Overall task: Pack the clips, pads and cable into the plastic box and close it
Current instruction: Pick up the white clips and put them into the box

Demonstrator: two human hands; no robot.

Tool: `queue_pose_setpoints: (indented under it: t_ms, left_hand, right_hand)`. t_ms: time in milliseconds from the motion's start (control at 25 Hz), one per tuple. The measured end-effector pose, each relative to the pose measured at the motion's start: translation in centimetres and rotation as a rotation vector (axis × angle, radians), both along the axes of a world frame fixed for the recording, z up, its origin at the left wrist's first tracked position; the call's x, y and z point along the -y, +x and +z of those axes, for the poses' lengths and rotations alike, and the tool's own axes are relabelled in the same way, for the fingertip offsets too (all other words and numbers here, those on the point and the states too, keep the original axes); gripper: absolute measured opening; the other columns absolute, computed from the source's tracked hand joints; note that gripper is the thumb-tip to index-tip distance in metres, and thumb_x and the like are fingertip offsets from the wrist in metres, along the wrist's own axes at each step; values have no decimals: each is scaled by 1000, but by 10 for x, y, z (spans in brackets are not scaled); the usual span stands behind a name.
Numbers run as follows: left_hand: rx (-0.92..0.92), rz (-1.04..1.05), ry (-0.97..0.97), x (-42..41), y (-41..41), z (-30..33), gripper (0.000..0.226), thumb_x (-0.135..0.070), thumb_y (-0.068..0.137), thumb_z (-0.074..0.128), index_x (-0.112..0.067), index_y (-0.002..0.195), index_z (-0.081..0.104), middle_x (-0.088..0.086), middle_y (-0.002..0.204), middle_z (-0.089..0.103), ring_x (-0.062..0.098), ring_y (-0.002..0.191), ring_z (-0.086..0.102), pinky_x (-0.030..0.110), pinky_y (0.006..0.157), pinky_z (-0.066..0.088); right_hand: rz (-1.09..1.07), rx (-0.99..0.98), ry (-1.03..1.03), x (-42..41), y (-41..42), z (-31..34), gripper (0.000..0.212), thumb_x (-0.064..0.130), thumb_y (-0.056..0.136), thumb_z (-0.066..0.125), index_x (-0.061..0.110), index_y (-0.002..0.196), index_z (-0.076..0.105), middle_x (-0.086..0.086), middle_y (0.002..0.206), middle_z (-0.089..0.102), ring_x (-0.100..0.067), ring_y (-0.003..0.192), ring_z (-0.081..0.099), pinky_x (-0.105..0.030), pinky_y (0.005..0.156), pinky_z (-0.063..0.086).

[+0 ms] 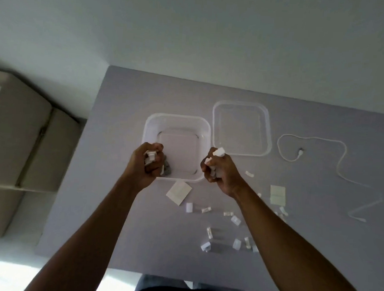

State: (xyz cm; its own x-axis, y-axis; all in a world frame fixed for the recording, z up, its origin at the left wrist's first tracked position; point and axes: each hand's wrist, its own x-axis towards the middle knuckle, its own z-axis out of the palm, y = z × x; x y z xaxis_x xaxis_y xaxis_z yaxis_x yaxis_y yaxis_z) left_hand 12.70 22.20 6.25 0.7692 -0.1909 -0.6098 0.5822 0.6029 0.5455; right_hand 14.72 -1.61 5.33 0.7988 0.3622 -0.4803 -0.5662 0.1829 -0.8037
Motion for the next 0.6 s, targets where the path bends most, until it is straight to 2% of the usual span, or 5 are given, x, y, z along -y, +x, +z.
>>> queue_pose_setpoints:
  t_ms: [160, 280, 400, 520, 600]
  left_hand:
    - [-69, -62, 136, -13, 17, -10, 29, -33, 94, 48, -18, 69, 50, -3, 53, 37, 7, 35, 21, 20, 37, 13]
    - [-110, -187, 378, -11, 28, -19, 32, -35, 96, 50, -20, 68, 50, -1, 54, 38, 10, 39, 23, 20, 39, 15]
    - [-118, -237, 610, -8, 42, -27, 30, -32, 95, 53, -17, 69, 55, 3, 57, 46, 12, 39, 30, 18, 41, 23]
    - [-120, -298, 662, -4, 53, -35, 29, -35, 95, 53, -16, 73, 58, 2, 60, 52, 11, 43, 37, 19, 43, 31]
    - [-117, -310, 658, 0, 55, -39, 29, -36, 95, 52, -18, 73, 58, 1, 61, 54, 12, 48, 40, 20, 46, 34]
  right_hand:
    - [158, 107, -252, -22, 26, -5, 27, -2, 79, 46, 15, 59, 40, -19, 63, 55, -20, 46, 38, -26, 48, 28]
    - [221, 251, -341, -33, 35, -12, 20, -6, 75, 51, 5, 61, 42, -32, 65, 50, -23, 46, 42, -28, 48, 35]
    - [342, 366, -424, -39, 38, -20, 8, -1, 69, 56, -2, 67, 48, -33, 67, 52, -33, 51, 47, -33, 52, 41]
    - [353, 300, -394, -42, 42, -18, 7, -4, 73, 56, 1, 71, 50, -29, 72, 59, -30, 53, 49, -30, 52, 43]
    - [326, 257, -356, -43, 45, -13, 15, -9, 79, 52, 5, 77, 49, -27, 73, 62, -25, 53, 50, -25, 49, 42]
